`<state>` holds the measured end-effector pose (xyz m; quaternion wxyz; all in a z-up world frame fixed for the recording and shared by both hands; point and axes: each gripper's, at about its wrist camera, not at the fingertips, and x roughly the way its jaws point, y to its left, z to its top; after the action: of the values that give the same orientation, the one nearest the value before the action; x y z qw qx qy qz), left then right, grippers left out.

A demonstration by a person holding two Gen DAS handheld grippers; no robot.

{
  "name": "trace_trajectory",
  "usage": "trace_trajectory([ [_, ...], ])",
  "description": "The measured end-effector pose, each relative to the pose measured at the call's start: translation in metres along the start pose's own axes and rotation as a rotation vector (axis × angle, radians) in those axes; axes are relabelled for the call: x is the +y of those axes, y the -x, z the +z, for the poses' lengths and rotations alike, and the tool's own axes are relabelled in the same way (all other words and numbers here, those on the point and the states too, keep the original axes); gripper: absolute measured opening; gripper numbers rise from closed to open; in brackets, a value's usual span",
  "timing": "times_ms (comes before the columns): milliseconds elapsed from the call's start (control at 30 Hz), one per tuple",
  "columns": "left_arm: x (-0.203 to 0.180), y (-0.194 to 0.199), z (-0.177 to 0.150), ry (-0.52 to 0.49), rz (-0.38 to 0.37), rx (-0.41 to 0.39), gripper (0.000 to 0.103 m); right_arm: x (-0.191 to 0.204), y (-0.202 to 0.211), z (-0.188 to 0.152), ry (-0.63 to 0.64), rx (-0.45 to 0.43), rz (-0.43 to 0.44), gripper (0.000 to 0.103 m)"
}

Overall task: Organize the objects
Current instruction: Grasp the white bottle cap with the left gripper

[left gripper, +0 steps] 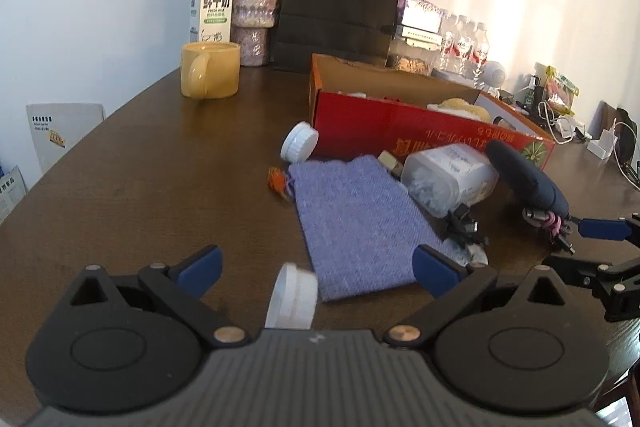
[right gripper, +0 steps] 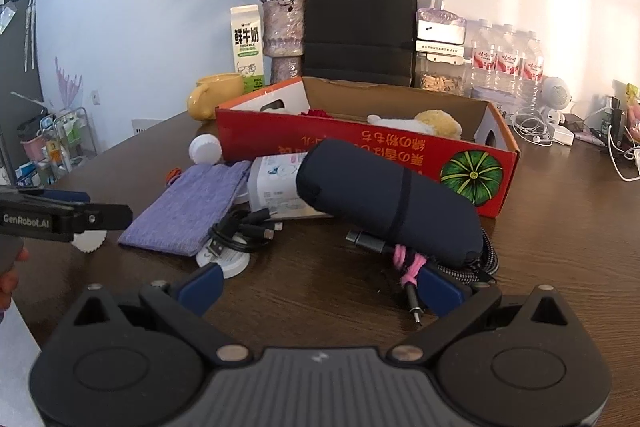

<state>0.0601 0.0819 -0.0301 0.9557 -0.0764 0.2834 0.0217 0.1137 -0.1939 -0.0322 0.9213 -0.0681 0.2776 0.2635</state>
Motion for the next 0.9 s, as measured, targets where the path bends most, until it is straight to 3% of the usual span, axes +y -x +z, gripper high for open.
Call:
trace_trajectory([
  [233,0.004,0.003,-0.009,0.012,0.005,0.006,0.092,0.004,-0.005,-0.003,0.007,0.016,0.011,0.103],
  [333,0.005,0.005,-0.009,0.011,0.004,-0.003,0.081,0.006,-0.007,-0.003,0.012,0.022,0.018,0.103],
  [367,0.005,0.006,-0.009,0.01,0.002,-0.006,0.074,0.007,-0.008,-0.003,0.013,0.025,0.02,0.103],
  [433,0.005,0.007,-0.008,-0.001,-0.007,-0.013,0.047,0.008,-0.009,-0.004,0.015,0.028,0.021,0.103],
  [467,0.004,0.008,-0.008,-0.01,-0.014,-0.013,0.023,0.008,-0.01,-0.004,0.015,0.03,0.022,0.103],
  [500,0.004,0.01,-0.008,-0.013,-0.011,-0.019,0.014,0.008,-0.01,-0.004,0.016,0.031,0.022,0.103],
  [900,0.008,0.027,-0.005,-0.022,-0.037,-0.086,0.012,0.016,-0.014,-0.007,0.023,0.041,0.04,0.103],
])
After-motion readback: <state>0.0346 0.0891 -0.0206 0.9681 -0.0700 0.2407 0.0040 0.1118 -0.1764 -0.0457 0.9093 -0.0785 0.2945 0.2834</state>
